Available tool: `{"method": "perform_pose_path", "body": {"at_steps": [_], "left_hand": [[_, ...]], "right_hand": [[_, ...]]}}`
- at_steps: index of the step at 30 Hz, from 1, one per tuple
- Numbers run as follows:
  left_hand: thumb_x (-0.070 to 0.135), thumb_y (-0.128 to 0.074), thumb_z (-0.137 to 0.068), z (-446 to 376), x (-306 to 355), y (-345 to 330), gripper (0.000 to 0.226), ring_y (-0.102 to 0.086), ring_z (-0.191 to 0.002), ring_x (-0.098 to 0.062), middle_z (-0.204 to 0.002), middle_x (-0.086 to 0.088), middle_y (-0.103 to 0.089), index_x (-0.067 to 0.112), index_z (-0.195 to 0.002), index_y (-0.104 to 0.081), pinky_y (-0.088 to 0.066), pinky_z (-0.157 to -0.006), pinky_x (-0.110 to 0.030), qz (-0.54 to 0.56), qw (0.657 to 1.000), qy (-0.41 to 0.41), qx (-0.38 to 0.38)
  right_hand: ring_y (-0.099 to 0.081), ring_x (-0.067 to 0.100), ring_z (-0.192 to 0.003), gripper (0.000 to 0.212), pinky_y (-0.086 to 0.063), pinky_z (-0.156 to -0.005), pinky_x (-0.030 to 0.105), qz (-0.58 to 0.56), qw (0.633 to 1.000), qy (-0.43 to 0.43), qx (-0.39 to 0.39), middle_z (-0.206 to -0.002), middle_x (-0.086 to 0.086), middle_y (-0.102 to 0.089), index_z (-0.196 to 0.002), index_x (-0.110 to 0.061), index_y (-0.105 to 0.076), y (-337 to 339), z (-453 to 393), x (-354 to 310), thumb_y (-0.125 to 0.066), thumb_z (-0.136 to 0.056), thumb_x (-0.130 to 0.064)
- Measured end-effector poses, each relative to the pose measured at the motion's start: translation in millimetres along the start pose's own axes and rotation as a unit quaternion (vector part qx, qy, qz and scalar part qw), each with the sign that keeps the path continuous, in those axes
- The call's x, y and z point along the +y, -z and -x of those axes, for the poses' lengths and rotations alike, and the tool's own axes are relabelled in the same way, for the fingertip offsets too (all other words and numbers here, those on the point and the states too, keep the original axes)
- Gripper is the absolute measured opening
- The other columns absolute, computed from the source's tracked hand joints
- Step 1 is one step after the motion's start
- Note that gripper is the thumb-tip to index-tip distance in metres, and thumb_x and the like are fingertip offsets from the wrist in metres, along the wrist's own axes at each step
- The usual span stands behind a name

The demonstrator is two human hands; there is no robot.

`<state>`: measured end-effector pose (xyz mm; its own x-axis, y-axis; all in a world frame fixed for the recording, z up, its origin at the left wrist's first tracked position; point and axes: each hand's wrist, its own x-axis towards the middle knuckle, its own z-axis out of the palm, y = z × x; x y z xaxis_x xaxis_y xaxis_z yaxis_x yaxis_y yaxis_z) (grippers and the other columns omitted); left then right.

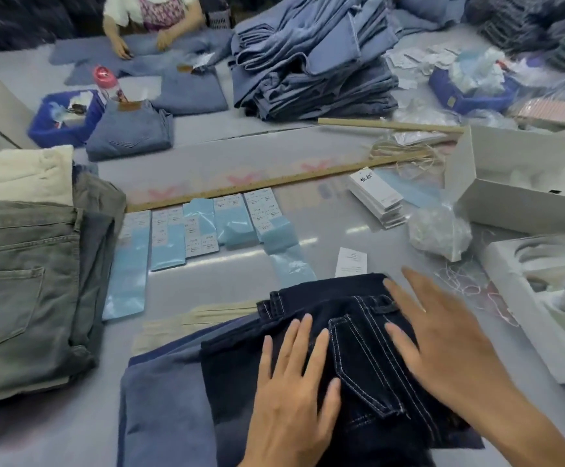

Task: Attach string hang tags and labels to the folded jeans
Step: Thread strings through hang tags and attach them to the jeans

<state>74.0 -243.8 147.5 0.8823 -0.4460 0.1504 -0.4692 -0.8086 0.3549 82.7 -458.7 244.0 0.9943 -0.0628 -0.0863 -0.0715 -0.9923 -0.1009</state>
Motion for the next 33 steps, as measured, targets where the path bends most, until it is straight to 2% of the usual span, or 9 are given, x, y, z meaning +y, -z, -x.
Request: {"method": "perform_pose_path", "body": {"at_steps": [4,9,11,15,22,26,28,30,33], "left_hand": [[0.053,-0.046,-0.097,-29,49,-7,0.069,-0.022,-0.154,-0.029,-0.163,-0.013,-0.033,0.012,-0.152,-0.045,-0.018,-0.119,-0.049,-0.023,0.999,-0.027,-0.021],[0.056,-0.043,-0.092,-34,55,-16,0.062,-0.043,-0.144,-0.018,-0.154,0.0,-0.05,0.021,-0.141,-0.061,-0.027,-0.112,-0.04,0.031,0.993,-0.033,-0.107],[0.052,-0.039,-0.1,-31,39,-21,0.055,-0.035,-0.148,-0.009,-0.158,0.009,-0.042,0.027,-0.148,-0.052,-0.024,-0.118,-0.032,0.083,0.992,-0.07,-0.059],[0.028,-0.05,-0.102,-17,-17,-17,0.038,-0.057,-0.125,0.005,-0.131,0.027,-0.063,0.052,-0.131,-0.054,-0.046,-0.107,-0.024,0.148,0.987,0.004,0.057],[0.021,-0.069,-0.091,8,-70,-32,0.038,-0.046,-0.141,-0.009,-0.148,0.006,-0.055,0.026,-0.128,-0.07,-0.048,-0.107,-0.03,0.072,0.994,-0.071,0.031],[0.04,-0.055,-0.101,10,-67,-27,0.032,-0.044,-0.142,-0.006,-0.15,0.012,-0.053,0.037,-0.131,-0.066,-0.04,-0.115,-0.029,0.057,0.996,-0.064,-0.026],[0.035,-0.039,-0.106,6,-71,-26,0.032,-0.045,-0.138,0.002,-0.144,0.024,-0.055,0.04,-0.133,-0.055,-0.017,-0.126,-0.03,0.016,0.998,-0.031,-0.06],[0.051,-0.032,-0.103,-7,-77,-12,0.024,-0.048,-0.123,0.014,-0.121,0.04,-0.06,0.04,-0.121,-0.044,-0.009,-0.125,-0.027,-0.015,0.998,0.01,-0.056],[0.053,-0.086,-0.068,-32,-98,7,0.035,-0.059,-0.085,0.019,-0.097,0.038,-0.064,0.041,-0.091,-0.062,-0.039,-0.091,0.001,0.096,0.993,0.026,0.057]], "right_hand": [[-0.035,0.023,-0.147,0.047,-0.036,-0.116,0.041,-0.161,0.932,0.038,0.321,-0.16,0.003,-0.036,-0.146,-0.01,-0.05,58,-3,-33,-0.05,-0.102,-0.029],[-0.038,0.023,-0.146,0.043,-0.04,-0.113,0.047,-0.214,0.889,0.068,0.399,-0.158,0.002,-0.04,-0.142,-0.011,-0.055,67,-3,-38,-0.048,-0.103,-0.029],[-0.029,0.024,-0.151,0.048,-0.031,-0.12,0.045,-0.194,0.914,0.065,0.35,-0.163,0.004,-0.032,-0.151,-0.012,-0.044,46,-16,-37,-0.04,-0.106,-0.03],[0.011,-0.004,-0.149,0.055,0.001,-0.126,0.039,-0.086,0.986,-0.02,-0.144,-0.168,-0.015,0.003,-0.156,-0.037,0.006,-53,-23,-21,-0.012,-0.105,-0.051],[0.004,-0.002,-0.152,0.059,-0.001,-0.125,0.033,-0.107,0.981,-0.047,-0.152,-0.165,-0.022,0.009,-0.156,-0.04,0.004,-76,-36,-15,-0.003,-0.1,-0.056],[-0.056,0.011,-0.121,0.021,-0.031,-0.119,0.034,-0.165,0.975,-0.035,-0.144,-0.127,-0.01,-0.057,-0.122,-0.015,-0.063,-56,-37,-28,-0.054,-0.103,-0.012],[-0.07,0.024,-0.093,0.02,-0.053,-0.099,0.044,0.036,0.986,0.044,-0.158,-0.098,-0.004,-0.067,-0.097,-0.009,-0.075,-38,-57,-48,-0.084,-0.079,-0.014],[-0.074,0.033,-0.071,0.038,-0.058,-0.059,0.043,0.014,0.998,0.036,0.049,-0.089,0.004,-0.075,-0.091,-0.014,-0.078,-32,-82,-64,-0.095,-0.057,-0.017],[-0.066,-0.002,-0.075,0.016,-0.045,-0.061,0.019,-0.115,0.99,0.068,0.054,-0.092,-0.03,-0.066,-0.1,-0.045,-0.068,-15,-125,-107,-0.073,-0.086,-0.037]]}}
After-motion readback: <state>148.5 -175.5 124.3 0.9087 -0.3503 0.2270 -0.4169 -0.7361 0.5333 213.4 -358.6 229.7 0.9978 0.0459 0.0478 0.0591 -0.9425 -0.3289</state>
